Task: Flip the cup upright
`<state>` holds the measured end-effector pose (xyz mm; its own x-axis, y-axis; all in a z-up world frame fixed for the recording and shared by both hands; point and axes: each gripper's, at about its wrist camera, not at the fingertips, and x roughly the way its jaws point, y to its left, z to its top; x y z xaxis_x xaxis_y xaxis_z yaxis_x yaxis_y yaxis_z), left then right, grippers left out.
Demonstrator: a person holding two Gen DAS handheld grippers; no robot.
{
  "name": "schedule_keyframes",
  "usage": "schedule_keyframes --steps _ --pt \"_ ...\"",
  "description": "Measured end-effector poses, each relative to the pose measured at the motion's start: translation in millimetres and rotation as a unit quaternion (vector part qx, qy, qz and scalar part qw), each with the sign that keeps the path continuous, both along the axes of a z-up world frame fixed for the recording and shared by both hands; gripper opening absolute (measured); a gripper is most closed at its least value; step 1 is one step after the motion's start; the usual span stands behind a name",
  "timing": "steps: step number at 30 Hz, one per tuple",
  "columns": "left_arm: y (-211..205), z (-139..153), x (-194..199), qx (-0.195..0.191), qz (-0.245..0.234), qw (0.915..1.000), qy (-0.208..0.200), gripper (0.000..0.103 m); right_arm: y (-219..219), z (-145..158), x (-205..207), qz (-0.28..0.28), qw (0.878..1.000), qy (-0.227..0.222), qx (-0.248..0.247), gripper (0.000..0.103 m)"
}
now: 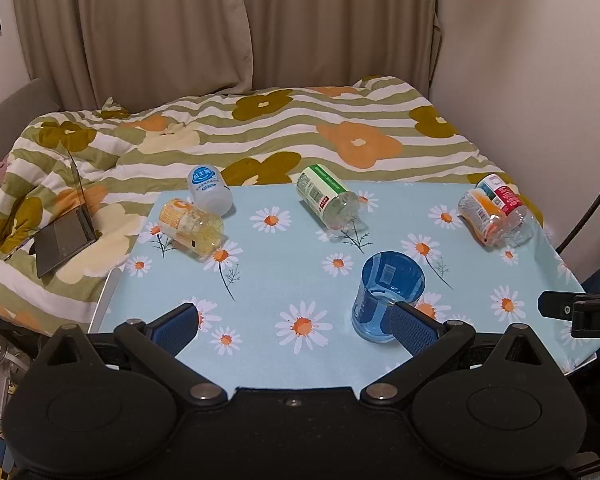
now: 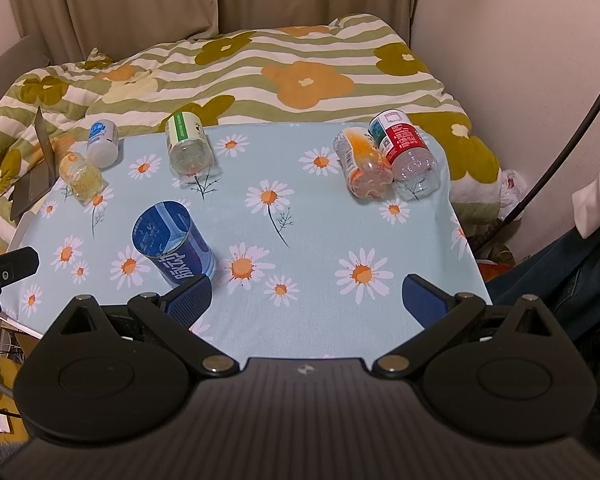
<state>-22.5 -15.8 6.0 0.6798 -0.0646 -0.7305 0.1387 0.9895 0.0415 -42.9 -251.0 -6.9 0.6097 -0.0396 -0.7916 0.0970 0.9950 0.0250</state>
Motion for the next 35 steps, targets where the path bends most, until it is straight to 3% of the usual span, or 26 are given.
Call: schedule_keyframes --steps 35 --pt "4 -1 13 0.008 0.015 0.9997 -0.015 0.103 -2 1 4 0.002 1.0 -0.002 0.001 0.103"
